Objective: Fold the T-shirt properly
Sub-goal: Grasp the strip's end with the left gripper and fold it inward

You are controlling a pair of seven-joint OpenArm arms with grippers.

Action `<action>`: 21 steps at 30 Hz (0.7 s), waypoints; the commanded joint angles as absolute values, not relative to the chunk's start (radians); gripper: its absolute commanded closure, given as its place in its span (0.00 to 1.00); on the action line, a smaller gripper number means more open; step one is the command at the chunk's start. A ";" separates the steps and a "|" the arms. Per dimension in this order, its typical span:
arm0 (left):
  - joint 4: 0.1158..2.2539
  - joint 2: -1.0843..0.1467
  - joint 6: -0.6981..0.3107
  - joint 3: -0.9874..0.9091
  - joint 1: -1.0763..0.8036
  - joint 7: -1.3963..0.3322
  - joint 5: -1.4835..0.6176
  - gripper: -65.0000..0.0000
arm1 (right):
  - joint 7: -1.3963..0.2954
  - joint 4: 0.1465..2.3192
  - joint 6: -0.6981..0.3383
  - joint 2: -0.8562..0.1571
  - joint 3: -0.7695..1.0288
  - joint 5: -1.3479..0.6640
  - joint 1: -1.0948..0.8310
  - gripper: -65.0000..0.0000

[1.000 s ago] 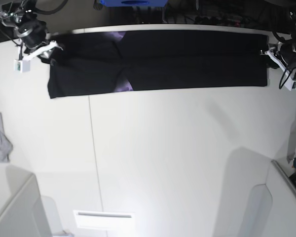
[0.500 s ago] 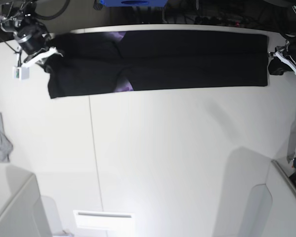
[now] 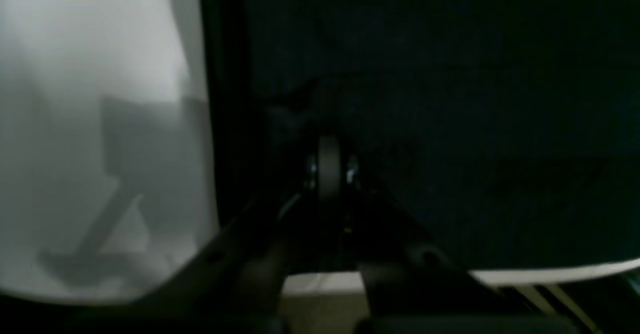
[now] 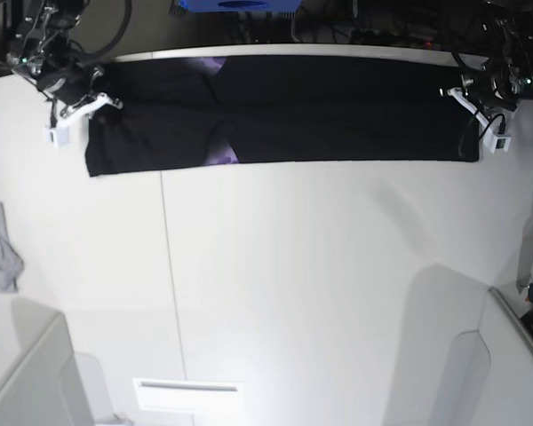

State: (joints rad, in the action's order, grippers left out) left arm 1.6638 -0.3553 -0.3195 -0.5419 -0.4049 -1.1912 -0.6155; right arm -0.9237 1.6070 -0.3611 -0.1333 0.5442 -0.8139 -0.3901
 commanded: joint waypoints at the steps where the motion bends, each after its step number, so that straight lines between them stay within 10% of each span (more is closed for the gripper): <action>1: 1.647 -0.367 -0.321 -0.533 -0.400 -1.171 -0.610 1.00 | -0.903 1.593 -0.358 -0.145 0.549 -0.799 -0.367 1.00; 21: 1.670 -0.380 -0.323 -0.564 -0.176 -1.148 -0.624 1.00 | -0.937 1.724 -0.337 -0.073 0.558 -0.489 -0.114 1.00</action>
